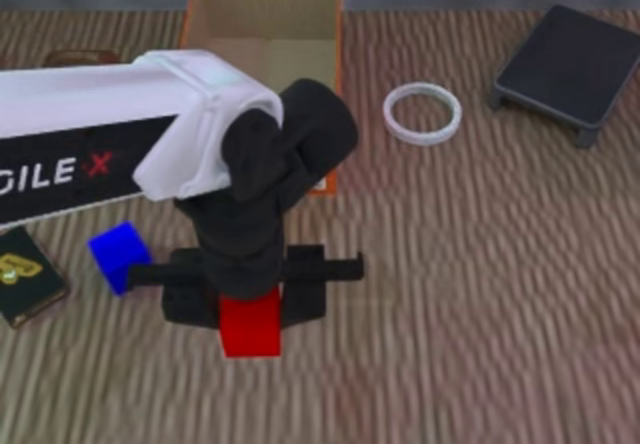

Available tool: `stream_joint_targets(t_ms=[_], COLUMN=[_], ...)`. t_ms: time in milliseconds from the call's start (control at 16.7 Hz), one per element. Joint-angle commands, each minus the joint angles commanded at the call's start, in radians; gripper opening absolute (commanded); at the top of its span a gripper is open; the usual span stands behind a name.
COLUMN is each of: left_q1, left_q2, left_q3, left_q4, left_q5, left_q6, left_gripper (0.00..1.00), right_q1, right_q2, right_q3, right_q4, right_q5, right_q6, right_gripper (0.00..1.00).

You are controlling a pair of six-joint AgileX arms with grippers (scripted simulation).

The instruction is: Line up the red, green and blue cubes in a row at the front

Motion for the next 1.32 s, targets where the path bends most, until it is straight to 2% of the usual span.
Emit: stream_joint_targets(t_ms=[420,720,1320], left_q1=[-0.002,-0.003,-0.003], left_q2=[0.085,0.098,0.098], left_q3=[-0.139,-0.159,-0.159], left_q4=[0.229,0.258,0.258], left_q5=[0.0,0.001,0.001], left_q6=[0.0,-0.001,-0.001], left_gripper=[0.0,0.0,0.75], right_q1=[0.0,0.0,0.0], right_q2=[0.0,0.0,0.0], right_q3=[0.0,0.0,0.0], right_q4=[0.0,0.0,0.0], right_q5=[0.0,0.0,0.0], right_q6=[0.0,0.0,0.0], right_gripper=[1.0,1.0,1.0])
